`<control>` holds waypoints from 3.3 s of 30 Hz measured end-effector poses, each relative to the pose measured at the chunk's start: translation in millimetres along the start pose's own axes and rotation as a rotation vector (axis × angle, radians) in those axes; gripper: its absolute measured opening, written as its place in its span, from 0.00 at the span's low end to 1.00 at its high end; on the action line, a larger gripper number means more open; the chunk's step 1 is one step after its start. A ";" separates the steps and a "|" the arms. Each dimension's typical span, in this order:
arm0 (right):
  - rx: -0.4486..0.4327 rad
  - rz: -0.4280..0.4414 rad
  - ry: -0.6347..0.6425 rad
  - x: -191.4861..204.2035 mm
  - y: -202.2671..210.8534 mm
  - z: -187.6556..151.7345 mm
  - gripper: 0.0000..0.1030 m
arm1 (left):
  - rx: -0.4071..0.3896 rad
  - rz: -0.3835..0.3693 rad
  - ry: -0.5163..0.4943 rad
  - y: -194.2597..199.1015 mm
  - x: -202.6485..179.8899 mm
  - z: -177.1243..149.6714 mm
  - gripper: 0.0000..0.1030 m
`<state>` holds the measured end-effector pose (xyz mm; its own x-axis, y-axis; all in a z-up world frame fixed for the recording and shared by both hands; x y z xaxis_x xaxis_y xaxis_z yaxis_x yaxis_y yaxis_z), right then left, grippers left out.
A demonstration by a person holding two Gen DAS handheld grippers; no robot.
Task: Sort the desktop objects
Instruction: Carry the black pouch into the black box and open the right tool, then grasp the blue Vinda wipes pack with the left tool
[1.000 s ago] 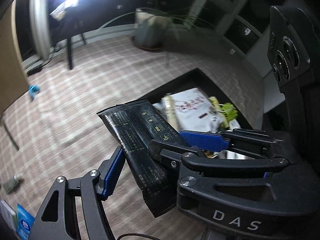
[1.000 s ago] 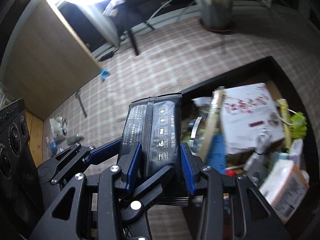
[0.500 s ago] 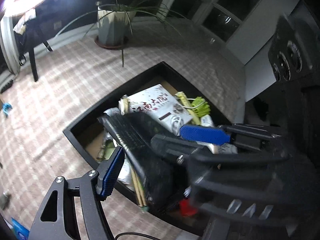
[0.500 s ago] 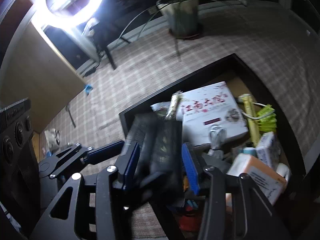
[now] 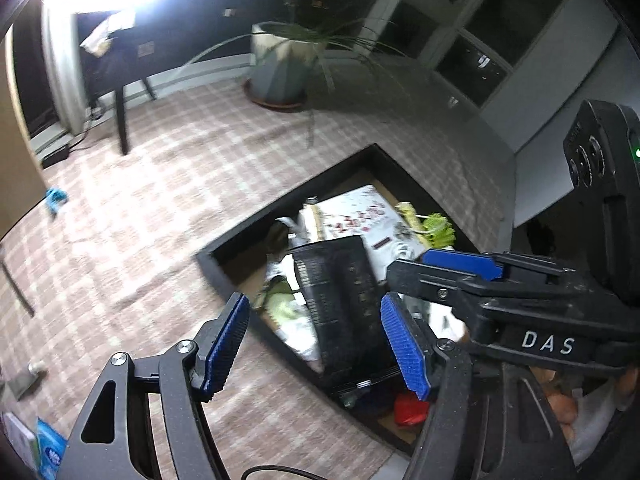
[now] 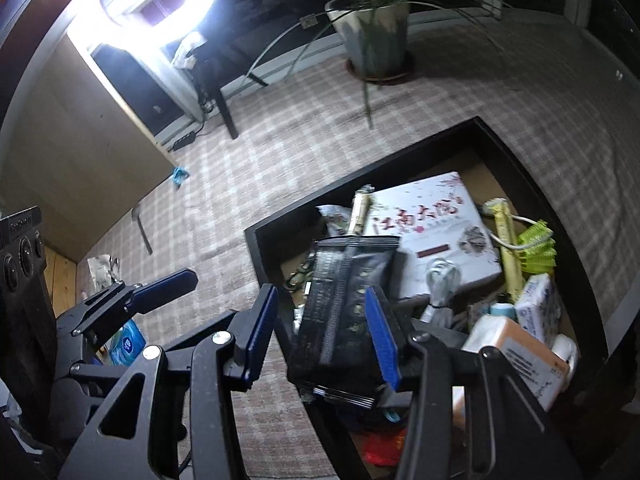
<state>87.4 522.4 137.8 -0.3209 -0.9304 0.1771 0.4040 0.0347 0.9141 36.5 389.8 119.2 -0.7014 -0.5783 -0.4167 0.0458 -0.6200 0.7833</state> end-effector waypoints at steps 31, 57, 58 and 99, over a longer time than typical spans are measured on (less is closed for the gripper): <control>0.193 0.189 0.508 239.4 -83.8 -31.9 0.43 | -0.038 0.451 0.375 173.6 261.0 -173.2 0.63; 0.378 0.228 0.493 311.6 -119.9 -128.7 0.43 | 0.019 0.374 0.429 137.4 281.5 -242.9 0.63; 0.378 0.227 0.488 310.6 -120.3 -129.1 0.43 | 0.023 0.374 0.427 134.6 280.9 -241.9 0.63; 0.297 0.193 1.069 409.6 -187.0 -72.7 0.47 | 0.170 0.532 0.293 88.3 272.5 -204.1 0.63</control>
<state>-57.3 108.3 12.9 0.6818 -0.7297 0.0520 0.1016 0.1648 0.9811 -5.3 69.3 -19.3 -0.3882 -0.9207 -0.0401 0.2040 -0.1283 0.9705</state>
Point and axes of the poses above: each gripper's, at about its wrist camera, not at the fingertips, and y roughly against the way its jaws point, x to its left, z to its top, the point moved 3 cm from there along -y, roughly the way its jaws point, and after that the axes turned 6 degrees about -z, right-handed, at the moved point
